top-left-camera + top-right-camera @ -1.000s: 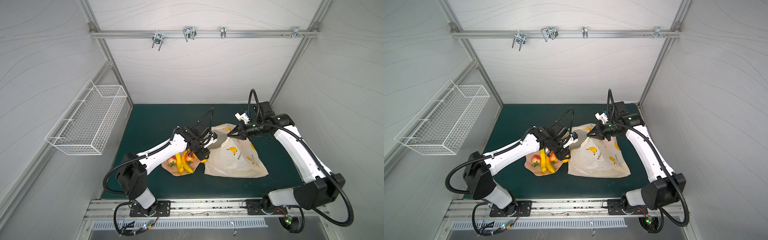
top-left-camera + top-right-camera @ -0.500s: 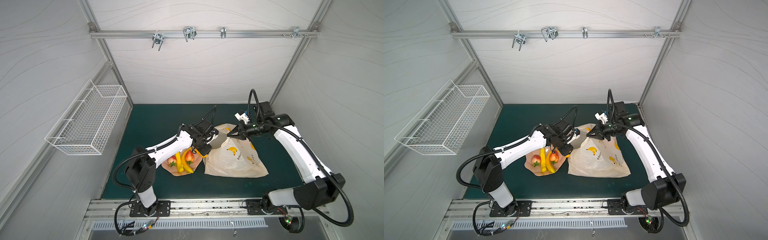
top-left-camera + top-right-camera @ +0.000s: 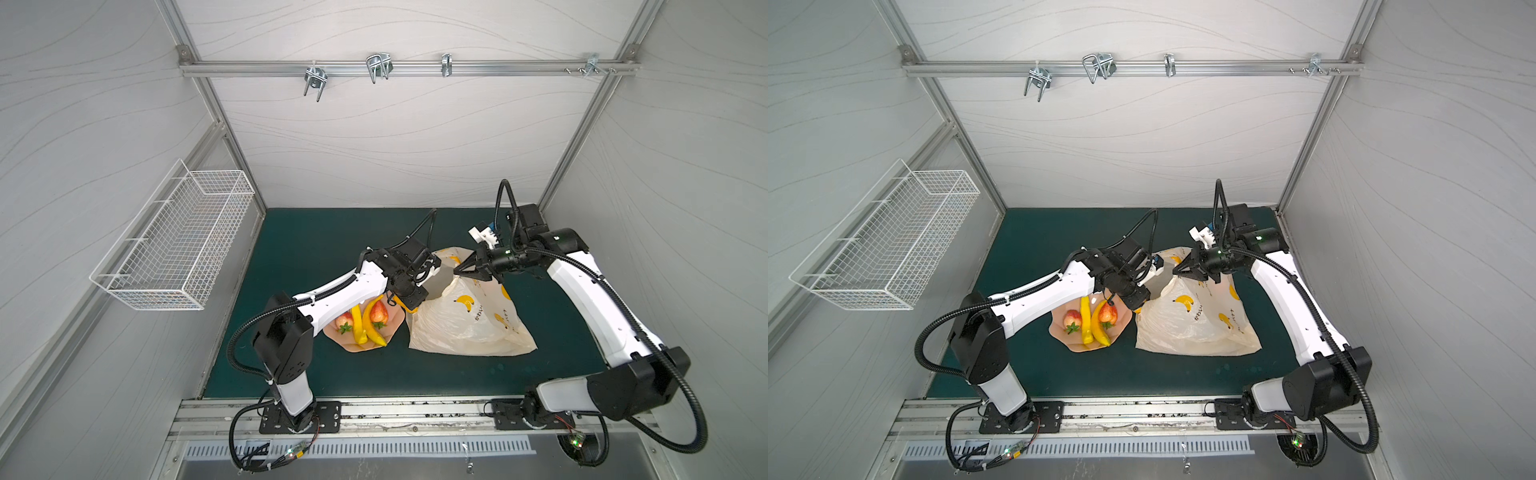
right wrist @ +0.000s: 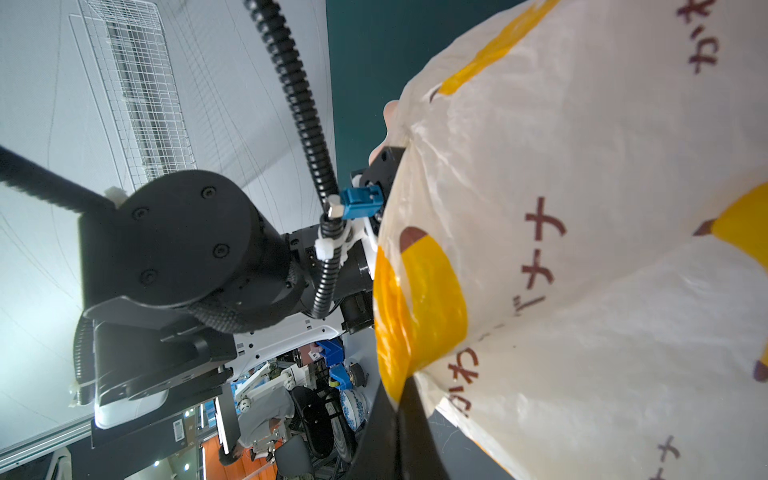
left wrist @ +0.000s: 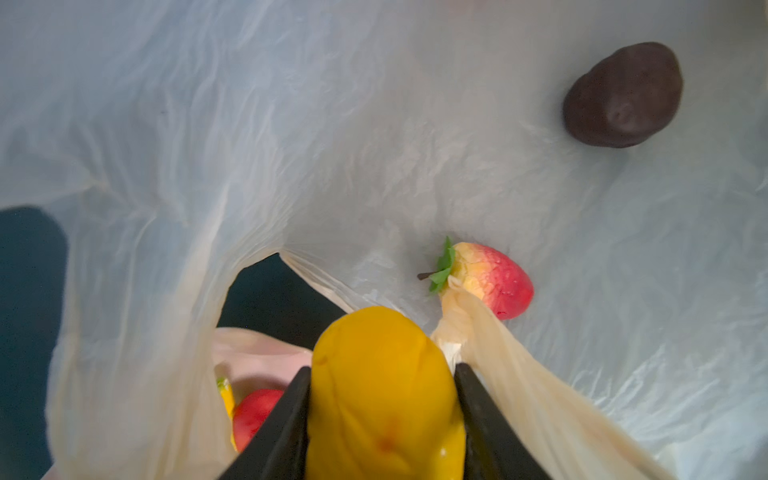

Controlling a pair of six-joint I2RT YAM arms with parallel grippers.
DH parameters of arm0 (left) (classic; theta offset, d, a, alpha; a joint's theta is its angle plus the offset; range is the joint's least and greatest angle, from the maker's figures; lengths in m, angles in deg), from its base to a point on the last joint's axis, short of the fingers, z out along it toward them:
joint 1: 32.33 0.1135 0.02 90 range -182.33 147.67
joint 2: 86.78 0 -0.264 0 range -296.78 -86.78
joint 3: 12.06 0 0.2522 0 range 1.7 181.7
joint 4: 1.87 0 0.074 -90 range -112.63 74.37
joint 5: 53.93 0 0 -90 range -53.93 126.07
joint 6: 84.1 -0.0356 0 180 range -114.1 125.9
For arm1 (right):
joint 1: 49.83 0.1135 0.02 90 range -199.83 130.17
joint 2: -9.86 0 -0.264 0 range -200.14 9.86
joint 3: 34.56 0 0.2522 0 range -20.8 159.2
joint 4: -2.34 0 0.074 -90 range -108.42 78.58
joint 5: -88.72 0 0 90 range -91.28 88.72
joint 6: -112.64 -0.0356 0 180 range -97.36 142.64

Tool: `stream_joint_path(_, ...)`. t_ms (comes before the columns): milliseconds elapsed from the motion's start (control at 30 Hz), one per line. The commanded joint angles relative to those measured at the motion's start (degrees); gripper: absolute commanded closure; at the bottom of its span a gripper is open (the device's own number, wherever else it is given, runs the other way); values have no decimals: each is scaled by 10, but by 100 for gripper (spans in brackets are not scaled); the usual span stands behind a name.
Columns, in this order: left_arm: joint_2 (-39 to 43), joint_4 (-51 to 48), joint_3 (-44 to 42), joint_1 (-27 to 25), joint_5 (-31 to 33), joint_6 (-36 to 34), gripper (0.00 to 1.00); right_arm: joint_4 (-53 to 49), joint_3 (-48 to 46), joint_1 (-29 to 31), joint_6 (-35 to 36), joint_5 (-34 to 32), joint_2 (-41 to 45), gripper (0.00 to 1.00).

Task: Place the fruits into the plastic bag
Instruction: 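Lift the yellow pear and carry it with the left gripper into the bag mouth, then open the left gripper to drop the yellow pear inside the bag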

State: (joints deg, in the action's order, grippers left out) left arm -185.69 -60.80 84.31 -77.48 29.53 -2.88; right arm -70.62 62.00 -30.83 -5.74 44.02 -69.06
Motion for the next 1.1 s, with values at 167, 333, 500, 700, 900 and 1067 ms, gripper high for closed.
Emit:
stream_joint_path(167,-24,72,26,-5,-100,52,54,15,-15,11,-13,16,17,100)
stream_joint_path(333,-45,108,30,-5,-125,102,54,23,-15,16,-19,20,16,100)
stream_joint_path(500,-62,130,40,-6,-148,133,54,30,-19,20,-23,23,16,100)
stream_joint_path(700,-74,145,46,-9,-170,170,52,42,-26,21,-28,30,16,100)
stream_joint_path(900,-90,169,35,-23,-183,228,46,52,-32,21,-30,31,14,100)
stream_joint_path(1067,-118,182,36,-24,-178,295,40,73,-38,21,-38,39,10,100)
